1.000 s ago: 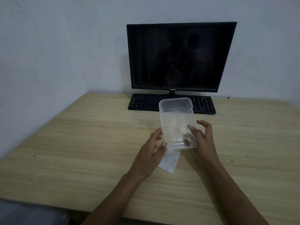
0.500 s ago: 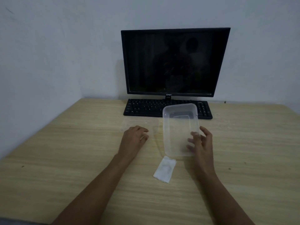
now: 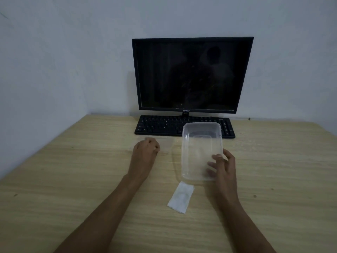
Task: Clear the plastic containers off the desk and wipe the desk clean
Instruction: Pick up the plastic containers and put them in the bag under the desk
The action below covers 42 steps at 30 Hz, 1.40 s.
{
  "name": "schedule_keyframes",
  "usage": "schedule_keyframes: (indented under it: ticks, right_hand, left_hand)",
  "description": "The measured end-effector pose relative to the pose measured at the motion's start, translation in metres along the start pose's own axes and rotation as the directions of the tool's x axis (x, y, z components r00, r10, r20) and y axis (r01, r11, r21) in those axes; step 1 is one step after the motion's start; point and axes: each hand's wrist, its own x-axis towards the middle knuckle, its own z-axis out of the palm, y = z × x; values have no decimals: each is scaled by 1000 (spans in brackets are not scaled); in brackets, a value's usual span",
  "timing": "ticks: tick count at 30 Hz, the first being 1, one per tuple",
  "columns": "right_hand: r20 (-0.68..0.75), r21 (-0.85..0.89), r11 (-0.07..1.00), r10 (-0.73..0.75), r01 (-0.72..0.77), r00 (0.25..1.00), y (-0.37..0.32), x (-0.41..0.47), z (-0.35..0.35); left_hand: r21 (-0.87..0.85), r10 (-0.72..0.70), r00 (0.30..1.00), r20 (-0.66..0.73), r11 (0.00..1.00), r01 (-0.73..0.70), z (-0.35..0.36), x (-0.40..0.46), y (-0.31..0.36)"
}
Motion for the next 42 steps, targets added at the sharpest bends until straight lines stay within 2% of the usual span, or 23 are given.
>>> schedule_keyframes:
  ticks: [3, 5, 8, 10, 12, 14, 16, 20, 23, 26, 28, 31, 33, 35, 38, 42]
  right_hand:
    - [-13, 25, 999, 24, -23, 1000, -1, 0, 0]
    - [-19, 25, 1000, 20, -19, 1000, -3, 0, 0]
    - [-13, 22, 1000, 3, -3, 1000, -5, -3, -1]
    - [0, 26, 1000, -1, 1, 1000, -7, -3, 0]
    - [15, 38, 999, 5, -6, 1000, -8, -5, 1]
    - [40, 45, 999, 10, -12, 999, -10, -7, 3]
    - [55, 52, 999, -1, -2, 998, -12, -9, 6]
    - [38, 44, 999, -20, 18, 999, -13, -10, 6]
    - [18, 55, 998, -3, 2, 1000, -13, -8, 3]
    - [93, 107, 994, 13, -23, 996, -17, -13, 6]
    - [159, 128, 991, 17, -38, 987, -20, -17, 8]
    - [269, 117, 992, 23, -57, 963, -23, -24, 12]
    - [330, 126, 990, 22, -67, 944, -24, -29, 15]
    - [353, 160, 984, 13, -74, 935, -24, -31, 16]
    - [369, 155, 986, -7, -54, 930, -25, -31, 16]
    - [392, 188, 980, -14, -66, 920, -25, -33, 15]
  left_hand:
    - [-198, -107, 987, -123, 977, 81, -30, 6, 11]
    - [-367, -255, 960, -115, 909, 197, -52, 10, 22]
    - [-608, -482, 873, -69, 714, 347, -78, 12, 35]
    - [-763, -566, 823, -42, 550, 339, -92, 7, 44]
    - [-881, -607, 792, 65, 338, 332, -102, 1, 58]
    - [-921, -618, 765, 183, 165, 354, -105, -7, 71]
    - [-914, -618, 746, 246, 108, 391, -104, -12, 78]
    - [-913, -655, 702, 279, 45, 406, -106, -12, 77]
    - [-914, -645, 675, 359, -98, 393, -111, -8, 75]
    - [-871, -604, 636, 481, -245, 426, -109, -8, 79]
    - [-846, -590, 612, 526, -288, 449, -103, -10, 83]
    - [-835, -604, 587, 539, -293, 465, -93, -13, 89]
    - [-857, -639, 588, 496, -252, 449, -87, -13, 94]
    - [-890, -699, 598, 392, -125, 438, -81, -12, 101]
    - [-881, -776, 599, 198, 128, 456, -73, -13, 111]
    - [-777, -765, 641, -61, 440, 451, -63, -16, 116]
